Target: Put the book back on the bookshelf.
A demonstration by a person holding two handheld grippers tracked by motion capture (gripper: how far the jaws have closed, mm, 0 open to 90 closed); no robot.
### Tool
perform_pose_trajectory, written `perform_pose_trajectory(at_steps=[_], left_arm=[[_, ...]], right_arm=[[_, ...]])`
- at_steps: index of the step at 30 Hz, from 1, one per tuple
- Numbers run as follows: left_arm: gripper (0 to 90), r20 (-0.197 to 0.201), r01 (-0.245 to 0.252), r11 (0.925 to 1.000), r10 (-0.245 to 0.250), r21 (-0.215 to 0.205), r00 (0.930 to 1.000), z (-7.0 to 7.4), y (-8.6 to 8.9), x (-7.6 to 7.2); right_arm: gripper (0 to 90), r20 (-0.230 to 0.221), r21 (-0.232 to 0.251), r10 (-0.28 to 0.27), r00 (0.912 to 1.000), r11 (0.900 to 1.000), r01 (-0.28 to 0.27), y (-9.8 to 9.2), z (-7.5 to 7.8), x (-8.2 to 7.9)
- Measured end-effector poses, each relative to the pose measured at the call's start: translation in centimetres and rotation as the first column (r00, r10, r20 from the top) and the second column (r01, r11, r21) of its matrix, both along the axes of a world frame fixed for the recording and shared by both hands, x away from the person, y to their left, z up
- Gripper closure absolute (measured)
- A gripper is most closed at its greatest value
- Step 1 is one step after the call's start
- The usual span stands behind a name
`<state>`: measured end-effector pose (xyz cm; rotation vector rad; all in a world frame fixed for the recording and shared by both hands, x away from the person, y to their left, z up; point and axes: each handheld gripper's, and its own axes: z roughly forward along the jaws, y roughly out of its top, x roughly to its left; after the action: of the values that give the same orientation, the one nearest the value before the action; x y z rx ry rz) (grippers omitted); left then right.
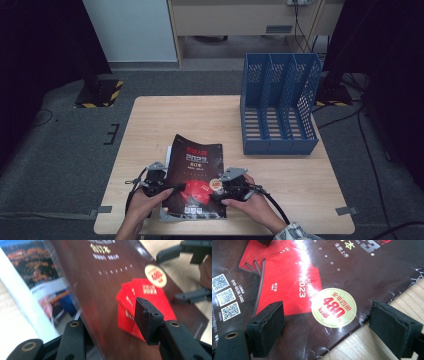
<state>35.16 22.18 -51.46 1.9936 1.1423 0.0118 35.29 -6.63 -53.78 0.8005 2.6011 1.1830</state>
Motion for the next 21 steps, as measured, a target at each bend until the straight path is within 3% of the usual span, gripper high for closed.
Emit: perform_pose_trajectory(at_steps=[2, 12, 21], left_arm=[[53.7, 0.007, -0.009, 0.9998, 0.009, -0.015, 0.9999, -0.08, -0.31, 0.27], [56.5, -0.019, -0.007, 0.9999, 0.007, 0.01, 0.9998, -0.51, -0.6, 0.85], [71.0, -0.016, -0.001, 0.9998, 0.001, 0.02, 0.9999, -0.65, -0.69, 0.93]], right_arm=[[13.4, 0.0, 0.0, 0.0, 1.0, 1.0, 0.0, 0.0, 0.0, 0.0], [13.2, -0.002, -0.001, 0.006, 1.0, 1.0, -0.006, -0.02, 0.01, 0.05], [13.2, -0.002, -0.001, 0.006, 1.0, 1.0, -0.006, -0.02, 0.01, 0.05]])
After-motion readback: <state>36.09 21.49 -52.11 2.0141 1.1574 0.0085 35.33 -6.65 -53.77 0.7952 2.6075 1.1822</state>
